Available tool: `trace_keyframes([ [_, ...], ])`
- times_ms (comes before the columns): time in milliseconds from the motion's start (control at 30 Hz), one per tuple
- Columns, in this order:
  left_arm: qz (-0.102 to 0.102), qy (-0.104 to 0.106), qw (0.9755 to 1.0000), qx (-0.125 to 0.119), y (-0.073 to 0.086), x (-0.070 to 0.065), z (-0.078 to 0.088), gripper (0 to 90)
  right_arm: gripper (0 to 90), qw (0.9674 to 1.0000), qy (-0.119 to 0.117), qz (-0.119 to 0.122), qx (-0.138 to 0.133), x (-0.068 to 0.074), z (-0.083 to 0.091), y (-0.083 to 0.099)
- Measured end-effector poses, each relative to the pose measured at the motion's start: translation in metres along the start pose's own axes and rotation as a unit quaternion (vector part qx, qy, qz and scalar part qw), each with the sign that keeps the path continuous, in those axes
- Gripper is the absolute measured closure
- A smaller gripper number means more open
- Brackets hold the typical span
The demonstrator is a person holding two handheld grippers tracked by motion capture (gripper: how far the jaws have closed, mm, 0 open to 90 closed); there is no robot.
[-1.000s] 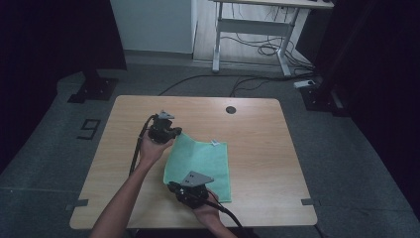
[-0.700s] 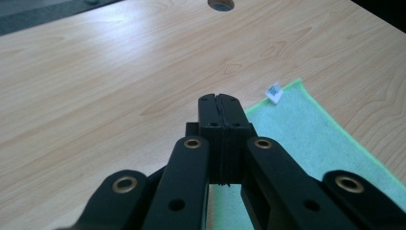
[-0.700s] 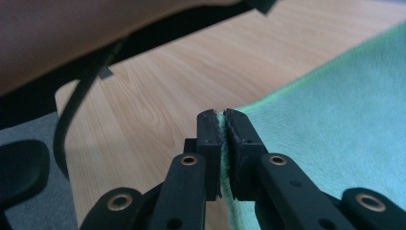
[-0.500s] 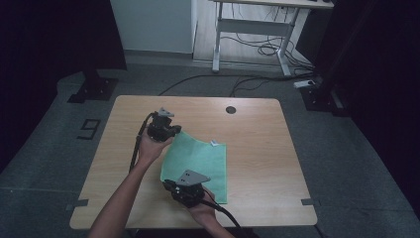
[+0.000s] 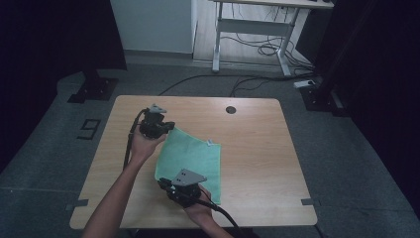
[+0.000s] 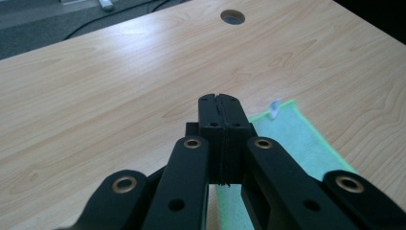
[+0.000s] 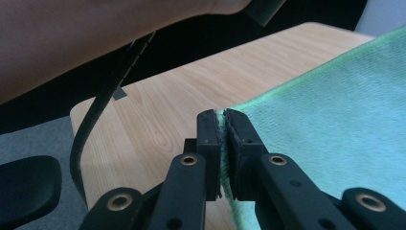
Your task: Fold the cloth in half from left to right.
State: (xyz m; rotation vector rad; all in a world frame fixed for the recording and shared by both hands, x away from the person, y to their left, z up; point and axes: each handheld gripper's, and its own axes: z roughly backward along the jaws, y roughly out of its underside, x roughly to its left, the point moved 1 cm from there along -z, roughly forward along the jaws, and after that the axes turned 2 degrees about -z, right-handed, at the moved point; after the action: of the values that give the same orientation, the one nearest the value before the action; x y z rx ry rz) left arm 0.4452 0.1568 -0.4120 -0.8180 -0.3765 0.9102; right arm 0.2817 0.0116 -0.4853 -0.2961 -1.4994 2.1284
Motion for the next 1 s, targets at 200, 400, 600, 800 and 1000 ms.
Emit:
trace_keyframes([
  [200, 0.001, 0.006, 0.9999, 0.01, 0.003, -0.005, -0.014, 89.8, 84.1, 1.0, 0.002, 0.004, -0.001, 0.002, 0.008, 0.002],
  [400, 0.003, 0.013, 0.9997, 0.02, 0.002, -0.012, -0.031, 89.7, 84.1, 1.0, 0.003, -0.007, 0.001, -0.005, 0.014, 0.011],
  [600, 0.006, 0.015, 0.9996, 0.022, -0.001, -0.016, -0.038, 89.7, 83.9, 0.9999, 0.007, -0.009, 0.0, -0.008, 0.02, 0.014],
  [800, 0.008, 0.015, 0.9996, 0.022, -0.002, -0.018, -0.043, 89.7, 83.9, 0.9999, 0.009, -0.011, 0.005, -0.011, 0.024, 0.02],
  [1000, 0.008, 0.017, 0.9996, 0.023, -0.003, -0.02, -0.049, 89.7, 83.9, 0.9999, 0.01, -0.013, 0.004, -0.012, 0.028, 0.023],
])
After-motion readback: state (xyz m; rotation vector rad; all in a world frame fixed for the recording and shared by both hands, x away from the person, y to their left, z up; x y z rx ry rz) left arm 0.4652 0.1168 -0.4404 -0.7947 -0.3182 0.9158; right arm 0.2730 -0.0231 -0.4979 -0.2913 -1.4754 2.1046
